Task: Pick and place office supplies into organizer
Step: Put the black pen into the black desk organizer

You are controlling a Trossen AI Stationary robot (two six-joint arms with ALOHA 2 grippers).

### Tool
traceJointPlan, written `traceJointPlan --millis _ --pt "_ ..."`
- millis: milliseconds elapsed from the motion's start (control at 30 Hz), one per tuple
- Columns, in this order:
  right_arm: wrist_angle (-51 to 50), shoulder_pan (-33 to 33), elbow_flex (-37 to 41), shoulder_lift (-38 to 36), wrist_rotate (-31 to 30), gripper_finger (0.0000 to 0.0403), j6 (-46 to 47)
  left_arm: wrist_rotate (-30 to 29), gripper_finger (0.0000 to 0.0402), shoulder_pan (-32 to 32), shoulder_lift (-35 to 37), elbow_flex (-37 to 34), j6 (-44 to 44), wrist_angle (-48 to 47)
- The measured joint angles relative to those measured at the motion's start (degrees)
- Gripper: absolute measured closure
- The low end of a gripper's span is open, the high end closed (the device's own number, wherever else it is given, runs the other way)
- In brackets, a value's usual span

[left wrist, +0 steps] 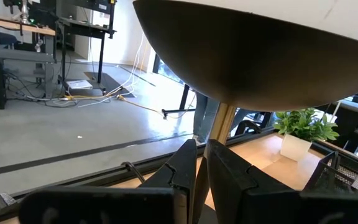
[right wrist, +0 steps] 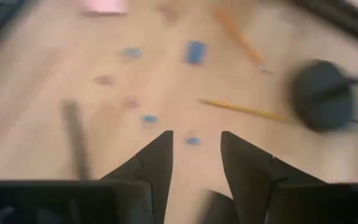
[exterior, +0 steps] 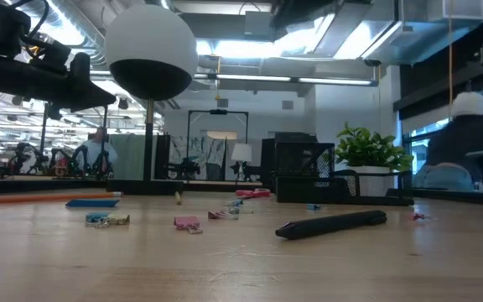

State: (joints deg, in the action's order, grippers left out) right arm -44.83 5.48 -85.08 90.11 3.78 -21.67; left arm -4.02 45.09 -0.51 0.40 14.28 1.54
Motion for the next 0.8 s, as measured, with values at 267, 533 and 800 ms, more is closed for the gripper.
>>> traceJointPlan --millis 267,533,800 --pt "0.97 1.45 9.10 0.11 1.83 0.0263 -0.87 -0.01 0.0368 0.01 -0.01 0.01 0.00 0.00" --pt "9.54 3.15 18.55 0.11 1.83 0.0263 -0.87 -0.01 0.0368 -0.01 -0.02 0.00 0.00 0.00" --pt "18.14 5.36 22.59 0.11 1.72 0.0263 -1.14 0.01 0.0368 -0.01 -0.02 0.00 0.00 0.00"
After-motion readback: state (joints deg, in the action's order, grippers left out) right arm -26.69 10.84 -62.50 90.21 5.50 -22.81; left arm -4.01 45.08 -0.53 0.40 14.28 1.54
